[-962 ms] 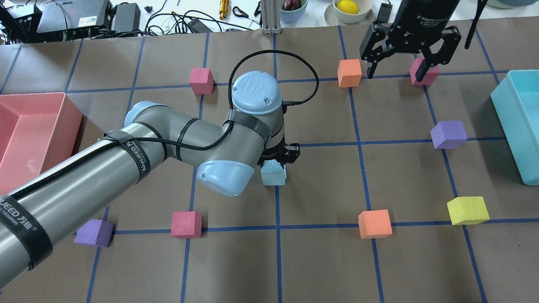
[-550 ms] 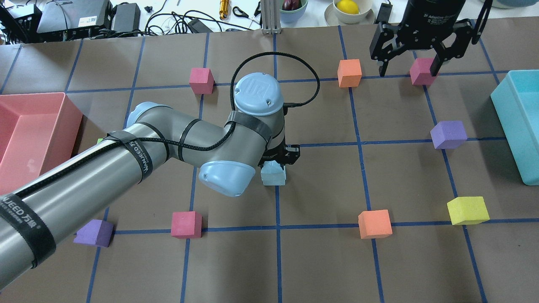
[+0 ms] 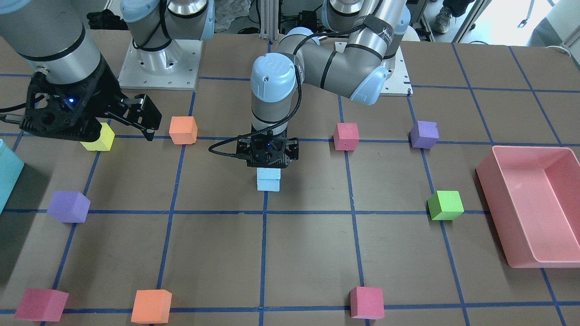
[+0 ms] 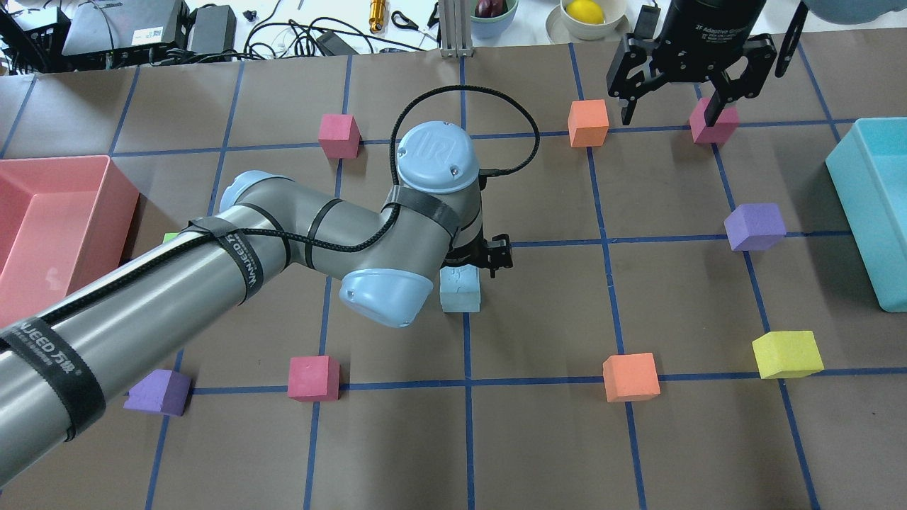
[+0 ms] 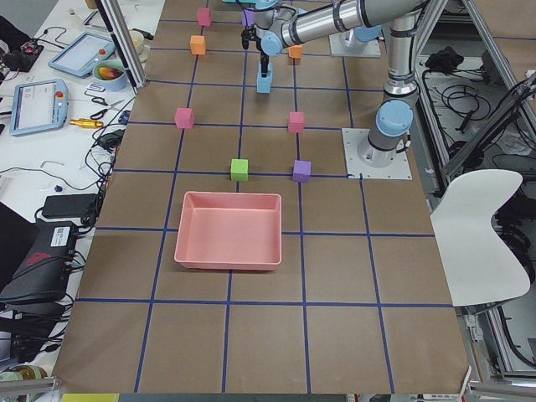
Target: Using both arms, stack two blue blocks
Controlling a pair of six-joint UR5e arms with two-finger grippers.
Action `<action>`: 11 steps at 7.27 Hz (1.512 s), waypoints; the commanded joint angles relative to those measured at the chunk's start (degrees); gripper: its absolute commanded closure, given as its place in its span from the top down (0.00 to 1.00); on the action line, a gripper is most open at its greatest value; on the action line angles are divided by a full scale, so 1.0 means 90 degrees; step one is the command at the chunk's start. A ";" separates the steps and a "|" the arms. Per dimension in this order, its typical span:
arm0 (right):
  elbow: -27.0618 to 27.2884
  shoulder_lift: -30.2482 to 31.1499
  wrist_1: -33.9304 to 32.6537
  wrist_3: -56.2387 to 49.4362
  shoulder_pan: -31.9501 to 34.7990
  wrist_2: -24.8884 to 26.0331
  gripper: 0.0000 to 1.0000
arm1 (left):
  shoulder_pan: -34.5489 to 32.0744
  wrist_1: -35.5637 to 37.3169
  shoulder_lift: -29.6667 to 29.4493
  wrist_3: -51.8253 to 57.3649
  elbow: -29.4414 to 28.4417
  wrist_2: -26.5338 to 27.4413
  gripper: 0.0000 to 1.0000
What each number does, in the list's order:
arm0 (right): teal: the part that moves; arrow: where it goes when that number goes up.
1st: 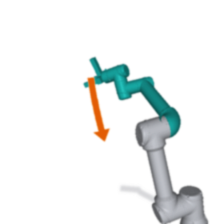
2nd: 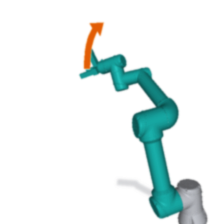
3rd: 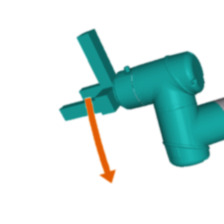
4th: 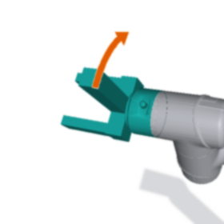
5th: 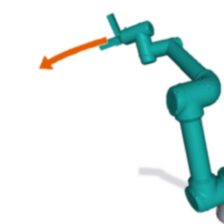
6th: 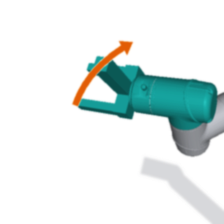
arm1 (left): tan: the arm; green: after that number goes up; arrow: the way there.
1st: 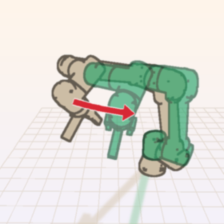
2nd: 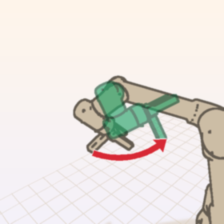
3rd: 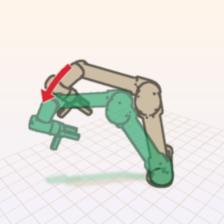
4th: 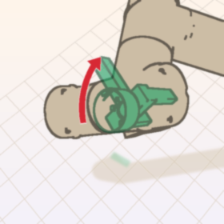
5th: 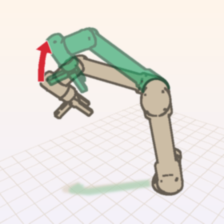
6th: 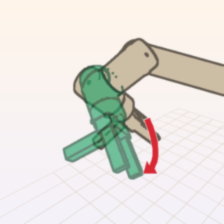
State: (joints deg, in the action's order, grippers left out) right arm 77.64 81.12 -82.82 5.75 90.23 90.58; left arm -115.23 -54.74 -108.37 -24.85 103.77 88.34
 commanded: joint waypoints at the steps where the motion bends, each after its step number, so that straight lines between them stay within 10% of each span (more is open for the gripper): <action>1: 0.0006 0.0039 0.0032 -0.0004 -0.0035 0.0004 1.00 | 0.0204 -0.0320 0.0243 0.0269 -0.0346 0.0018 1.00; 6: 0.0016 0.0089 0.0139 0.0006 -0.0123 0.0052 1.00 | 0.2310 -0.2634 0.1278 0.3293 -0.1401 0.0194 1.00; 11: 0.0016 0.0177 0.0589 -0.0004 -0.0123 0.0072 1.00 | 0.2725 -0.4121 0.1631 0.3318 -0.2350 0.0135 1.00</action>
State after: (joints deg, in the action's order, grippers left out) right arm 77.78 82.67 -77.49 5.71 89.15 91.27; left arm -91.05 -89.51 -93.93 4.98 83.68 89.52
